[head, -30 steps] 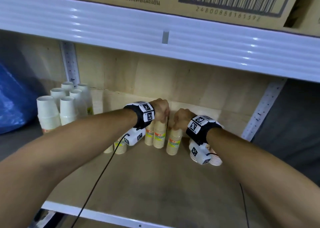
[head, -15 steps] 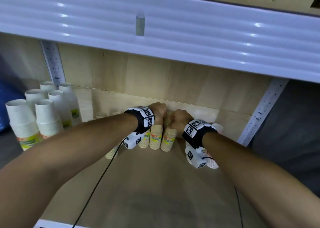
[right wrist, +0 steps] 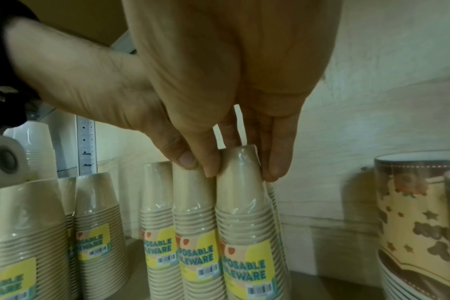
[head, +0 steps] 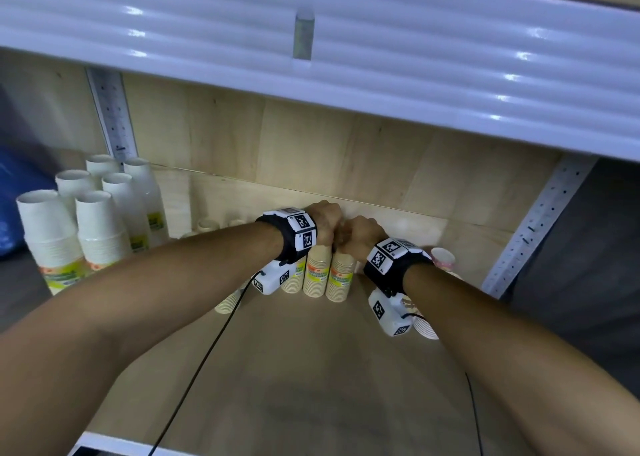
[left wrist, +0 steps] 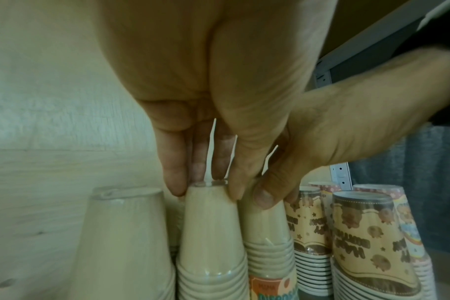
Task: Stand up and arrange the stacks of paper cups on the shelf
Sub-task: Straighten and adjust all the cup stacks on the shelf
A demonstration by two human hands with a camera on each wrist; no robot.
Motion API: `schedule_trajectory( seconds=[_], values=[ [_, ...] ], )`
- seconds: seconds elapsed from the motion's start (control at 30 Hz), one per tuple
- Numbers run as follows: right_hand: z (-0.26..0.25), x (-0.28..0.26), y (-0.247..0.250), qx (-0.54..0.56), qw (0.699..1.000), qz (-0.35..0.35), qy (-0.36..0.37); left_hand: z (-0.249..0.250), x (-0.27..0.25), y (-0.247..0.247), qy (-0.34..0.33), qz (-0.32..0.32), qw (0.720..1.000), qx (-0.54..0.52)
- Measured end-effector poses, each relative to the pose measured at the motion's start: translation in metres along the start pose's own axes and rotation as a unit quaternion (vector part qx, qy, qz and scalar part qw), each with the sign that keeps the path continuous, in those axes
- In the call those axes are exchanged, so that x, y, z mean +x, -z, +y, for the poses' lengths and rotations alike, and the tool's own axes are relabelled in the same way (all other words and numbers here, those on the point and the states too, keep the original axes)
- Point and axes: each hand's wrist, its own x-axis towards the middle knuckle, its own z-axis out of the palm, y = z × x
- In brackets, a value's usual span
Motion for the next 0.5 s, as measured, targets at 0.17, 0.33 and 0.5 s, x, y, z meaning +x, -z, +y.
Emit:
schedule_trajectory(
  seconds=[0.17, 0.33, 0.5],
  values=[
    [-0.003, -0.002, 0.007, -0.017, 1.0, 0.012, -0.013, -0.008, -0.003, 0.014, -0.021, -0.012, 1.0, -0.012],
    [-0.015, -0.006, 0.022, -0.048, 0.997, 0.053, -0.014, -0.024, -0.014, 0.034, -0.009, 0.017, 1.0, -0.022],
    [-0.042, -0.009, 0.033, -0.056, 0.995, 0.081, 0.027, -0.05, -0.032, 0.061, 0.028, 0.032, 0.999, -0.016]
  ],
)
